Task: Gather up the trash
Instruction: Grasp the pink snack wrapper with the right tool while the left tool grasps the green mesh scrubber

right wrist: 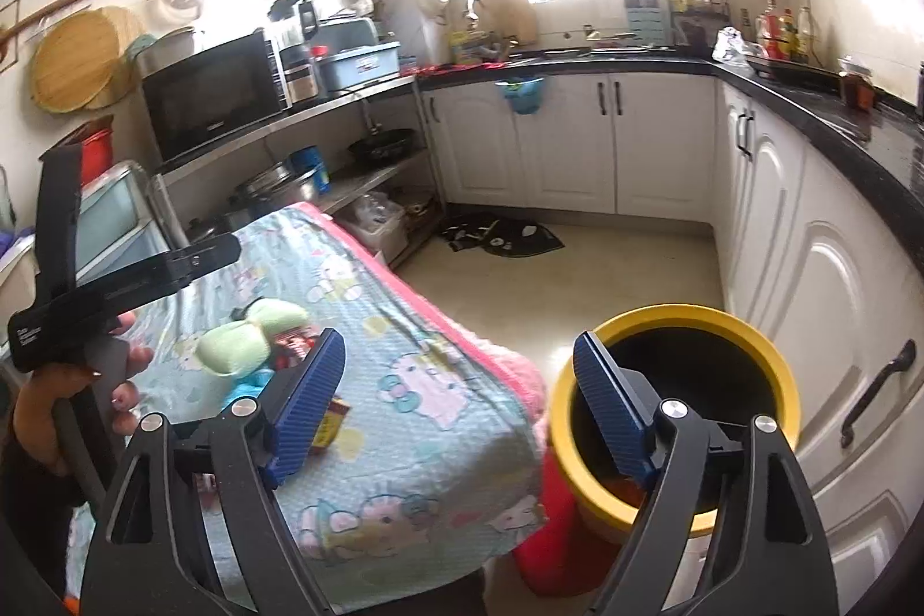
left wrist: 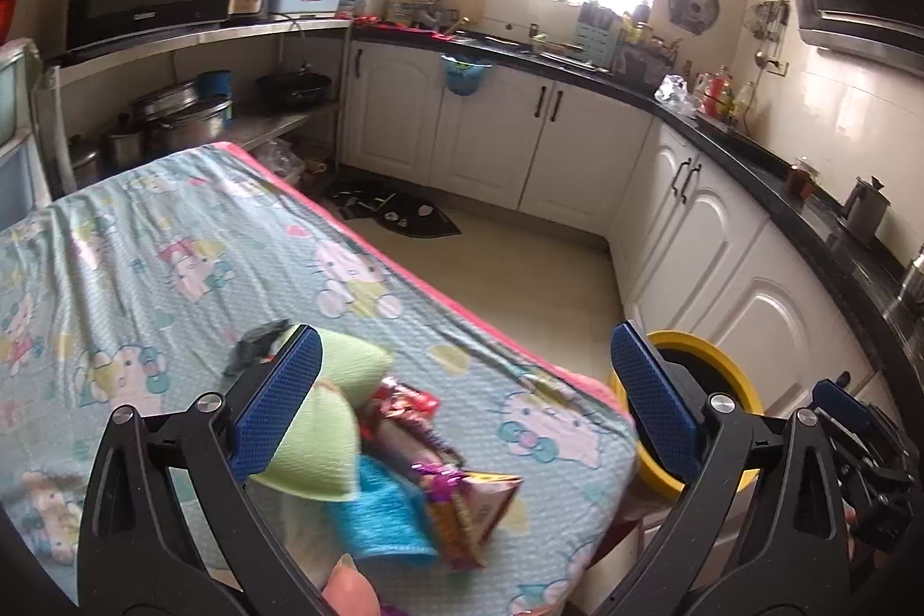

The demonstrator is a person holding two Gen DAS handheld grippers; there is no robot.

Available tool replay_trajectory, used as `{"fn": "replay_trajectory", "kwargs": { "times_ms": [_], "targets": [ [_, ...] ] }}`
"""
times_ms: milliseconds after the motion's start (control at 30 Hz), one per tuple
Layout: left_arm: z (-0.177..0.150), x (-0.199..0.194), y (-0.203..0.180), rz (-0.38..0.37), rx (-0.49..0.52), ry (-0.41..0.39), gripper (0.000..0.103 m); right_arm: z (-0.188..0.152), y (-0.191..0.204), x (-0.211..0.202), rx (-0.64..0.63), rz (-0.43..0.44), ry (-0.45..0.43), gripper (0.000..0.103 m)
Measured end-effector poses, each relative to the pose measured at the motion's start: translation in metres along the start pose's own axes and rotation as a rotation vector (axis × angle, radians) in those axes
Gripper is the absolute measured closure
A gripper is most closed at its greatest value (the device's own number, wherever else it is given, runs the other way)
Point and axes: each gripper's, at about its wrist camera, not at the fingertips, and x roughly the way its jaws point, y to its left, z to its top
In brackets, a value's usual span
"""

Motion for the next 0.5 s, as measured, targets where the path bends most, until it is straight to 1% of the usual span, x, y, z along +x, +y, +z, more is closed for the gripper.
{"fn": "replay_trajectory", "kwargs": {
  "times_ms": [233, 500],
  "targets": [
    [-0.002, -0.004, 0.035, 0.053, -0.018, 0.023, 0.011, -0.007, 0.036, 0.016, -0.059, 0.059, 0.040, 0.024],
    [-0.011, 0.003, 0.072, 0.085, -0.063, 0.089, 0.011, -0.024, 0.068, 0.042, -0.115, 0.117, 0.117, 0.024]
  ]
}}
